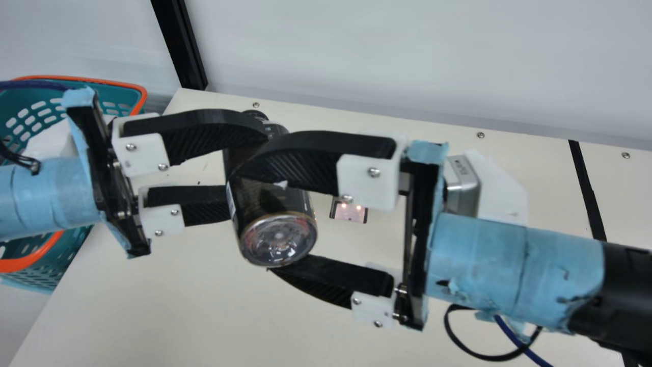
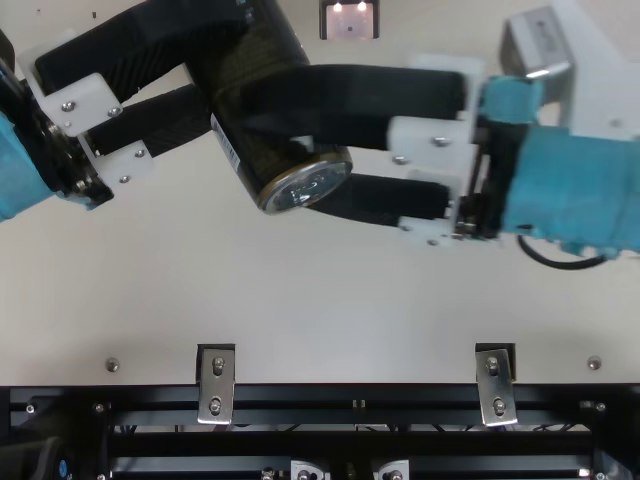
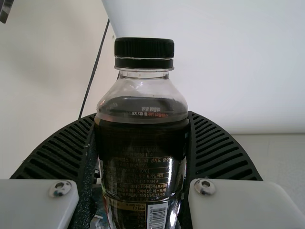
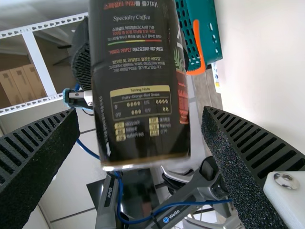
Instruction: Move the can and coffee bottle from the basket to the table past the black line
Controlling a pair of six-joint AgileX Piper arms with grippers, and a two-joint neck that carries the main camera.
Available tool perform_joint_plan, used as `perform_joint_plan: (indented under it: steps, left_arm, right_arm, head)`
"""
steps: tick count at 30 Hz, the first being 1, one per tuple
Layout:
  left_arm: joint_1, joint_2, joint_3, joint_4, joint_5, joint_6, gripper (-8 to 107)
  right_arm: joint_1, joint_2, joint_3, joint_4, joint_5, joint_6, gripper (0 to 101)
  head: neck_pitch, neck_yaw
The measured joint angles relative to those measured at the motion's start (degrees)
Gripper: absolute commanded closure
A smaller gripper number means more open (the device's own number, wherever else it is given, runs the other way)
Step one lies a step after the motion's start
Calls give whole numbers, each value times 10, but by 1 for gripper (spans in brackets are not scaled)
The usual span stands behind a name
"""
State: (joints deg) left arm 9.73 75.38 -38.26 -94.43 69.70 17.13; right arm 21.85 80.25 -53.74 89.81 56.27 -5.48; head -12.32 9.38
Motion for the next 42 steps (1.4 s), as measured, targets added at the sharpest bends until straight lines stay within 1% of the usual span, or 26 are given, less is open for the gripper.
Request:
perform_joint_plan:
  steps: [5, 10, 20, 21, 22, 29, 30, 31, 32, 38, 42]
  left_arm:
    - [0, 0, 0, 0, 0, 0, 89]
    - [0, 0, 0, 0, 0, 0, 89]
    - [0, 0, 0, 0, 0, 0, 89]
    - [0, 0, 0, 0, 0, 0, 89]
    - [0, 0, 0, 0, 0, 0, 89]
    - [0, 0, 0, -2, 0, 0, 89]
    - [0, 0, 0, -2, 0, 0, 87]
    - [0, 0, 0, -2, 0, 0, 53]
    - [0, 0, 0, -2, 0, 0, 9]
    - [1, -2, -2, 0, -3, -6, 9]
    - [10, -10, -5, 1, -31, -13, 9]
  right_arm:
    - [25, 16, -9, 14, -14, -11, 0]
    - [27, 17, -10, 21, -23, -14, 0]
    - [27, 17, -10, 22, -24, -14, 0]
    - [27, 17, -10, 22, -24, -14, 61]
    - [27, 17, -10, 22, -24, -14, 101]
    - [27, 17, -10, 18, -24, -17, 101]
    - [27, 17, -10, 18, -24, -17, 101]
    - [27, 17, -10, 18, -24, -17, 101]
    - [27, 17, -10, 18, -24, -17, 101]
    - [27, 17, -10, 18, -25, -18, 101]
    - [27, 17, -10, 18, -25, -18, 101]
  head:
    - [0, 0]
    - [3, 0]
    - [3, 0]
    - [3, 0]
    - [3, 0]
    - [0, 0]
    - [0, 0]
    - [0, 0]
    - [0, 0]
    - [0, 0]
    - [0, 0]
